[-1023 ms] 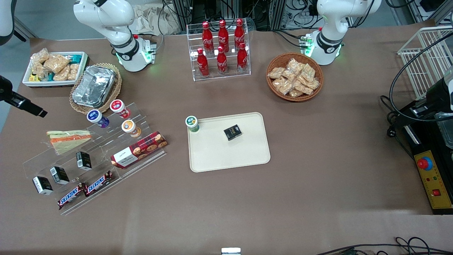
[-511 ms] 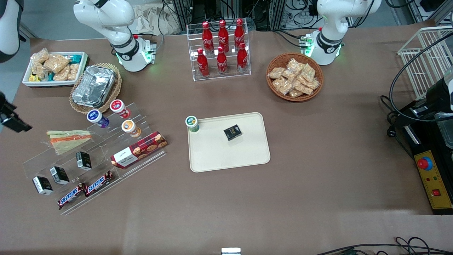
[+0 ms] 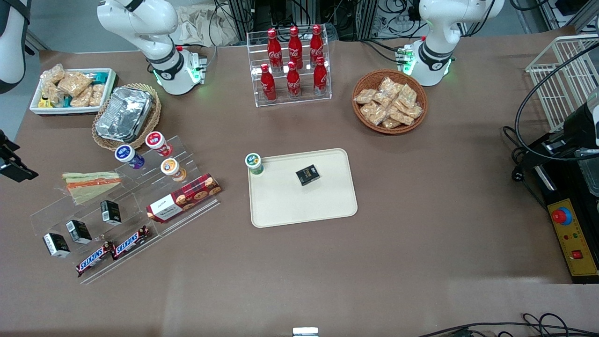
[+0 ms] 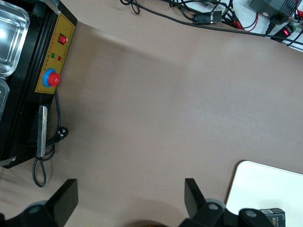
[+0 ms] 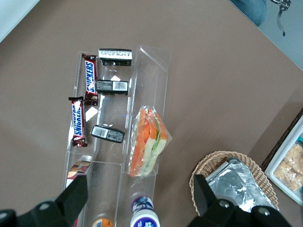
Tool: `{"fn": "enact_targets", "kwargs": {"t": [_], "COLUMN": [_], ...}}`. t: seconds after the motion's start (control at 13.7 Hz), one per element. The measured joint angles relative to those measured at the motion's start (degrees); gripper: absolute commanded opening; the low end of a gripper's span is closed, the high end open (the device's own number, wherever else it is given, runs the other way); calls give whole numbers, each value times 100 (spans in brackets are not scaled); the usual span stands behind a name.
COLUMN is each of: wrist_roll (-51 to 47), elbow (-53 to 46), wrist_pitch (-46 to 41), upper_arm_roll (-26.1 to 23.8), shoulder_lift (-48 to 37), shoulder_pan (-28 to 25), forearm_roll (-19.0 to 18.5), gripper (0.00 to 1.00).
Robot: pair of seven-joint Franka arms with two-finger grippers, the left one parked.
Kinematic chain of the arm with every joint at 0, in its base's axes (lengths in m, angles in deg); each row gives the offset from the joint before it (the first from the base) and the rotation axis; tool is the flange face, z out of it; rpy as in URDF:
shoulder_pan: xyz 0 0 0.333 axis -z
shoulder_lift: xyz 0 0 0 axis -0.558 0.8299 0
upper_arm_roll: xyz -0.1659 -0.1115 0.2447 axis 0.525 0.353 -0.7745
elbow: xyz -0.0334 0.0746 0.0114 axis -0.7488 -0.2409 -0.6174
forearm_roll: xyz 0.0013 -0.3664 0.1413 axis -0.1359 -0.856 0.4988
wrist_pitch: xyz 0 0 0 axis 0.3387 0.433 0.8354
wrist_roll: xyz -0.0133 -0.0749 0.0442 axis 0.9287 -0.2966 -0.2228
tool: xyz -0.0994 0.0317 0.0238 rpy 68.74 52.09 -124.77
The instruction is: Place sandwich on tray
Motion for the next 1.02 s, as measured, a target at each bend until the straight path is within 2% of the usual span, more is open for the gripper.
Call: {"fn": "enact_targets", "kwargs": {"t": [0.8,1.02], "wrist_roll": [-54,-85], "elbow": [0,-12], "wrist_pitch": [-164,-363], "upper_arm_roll": [16,17], "shoulder_lift": [15,-5], "shoulder_pan": [21,21], "forearm_roll": [2,156], "gripper": [99,99]}}
